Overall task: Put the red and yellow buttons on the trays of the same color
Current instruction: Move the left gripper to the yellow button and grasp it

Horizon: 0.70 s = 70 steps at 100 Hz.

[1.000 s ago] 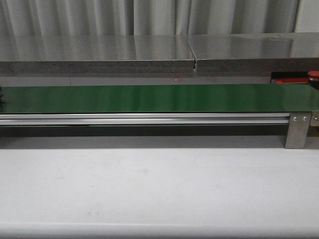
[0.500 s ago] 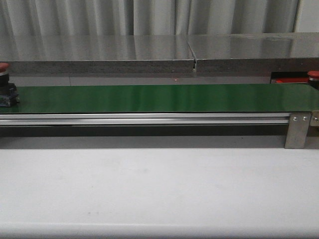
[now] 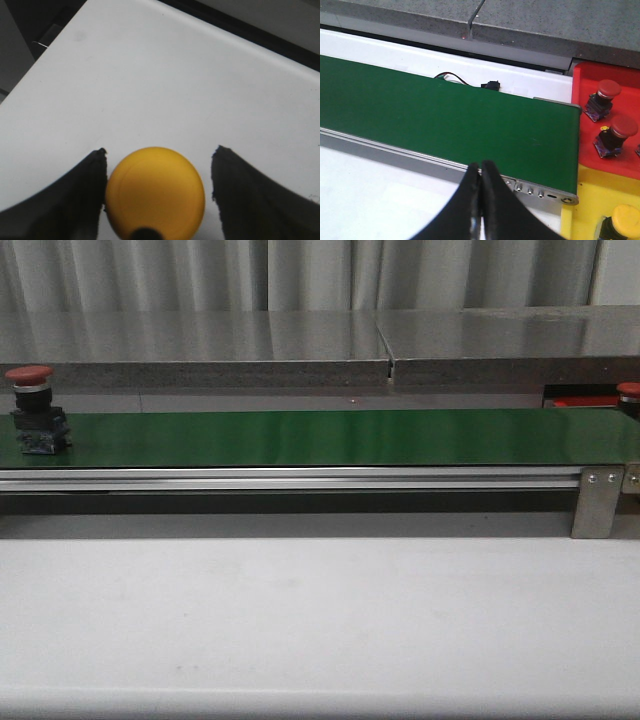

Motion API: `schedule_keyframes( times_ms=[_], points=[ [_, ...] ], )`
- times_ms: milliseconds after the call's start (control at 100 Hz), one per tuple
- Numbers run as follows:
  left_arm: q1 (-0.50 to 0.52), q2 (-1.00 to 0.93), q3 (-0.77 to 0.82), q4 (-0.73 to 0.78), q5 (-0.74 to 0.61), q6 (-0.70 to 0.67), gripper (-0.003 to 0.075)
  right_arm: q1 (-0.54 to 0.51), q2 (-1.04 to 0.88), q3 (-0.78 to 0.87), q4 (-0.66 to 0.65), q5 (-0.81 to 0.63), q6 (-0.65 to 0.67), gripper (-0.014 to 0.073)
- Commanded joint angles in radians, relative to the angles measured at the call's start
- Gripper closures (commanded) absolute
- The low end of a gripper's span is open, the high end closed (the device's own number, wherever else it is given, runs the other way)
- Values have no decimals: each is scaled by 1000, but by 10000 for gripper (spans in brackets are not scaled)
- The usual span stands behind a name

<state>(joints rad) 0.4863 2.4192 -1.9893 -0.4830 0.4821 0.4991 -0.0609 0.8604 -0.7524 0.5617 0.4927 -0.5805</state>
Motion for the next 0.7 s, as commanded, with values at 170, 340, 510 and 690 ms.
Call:
schedule_keyframes(
  times_ms=[170,340,510,690],
  points=[
    [0,-75,-36,-28,-59,3,699,1,-9,-35,11,-59,-7,711],
    [0,-120,-36,-31,-19,3,739,1,-9,-35,11,-59,-7,711],
    [0,-216,-36,-73,28,3,739,1,-9,-35,11,-59,-7,711],
    [-24,-332,-34,-92,124,3,739,1,-9,-35,11,-59,-7,711]
  ],
)
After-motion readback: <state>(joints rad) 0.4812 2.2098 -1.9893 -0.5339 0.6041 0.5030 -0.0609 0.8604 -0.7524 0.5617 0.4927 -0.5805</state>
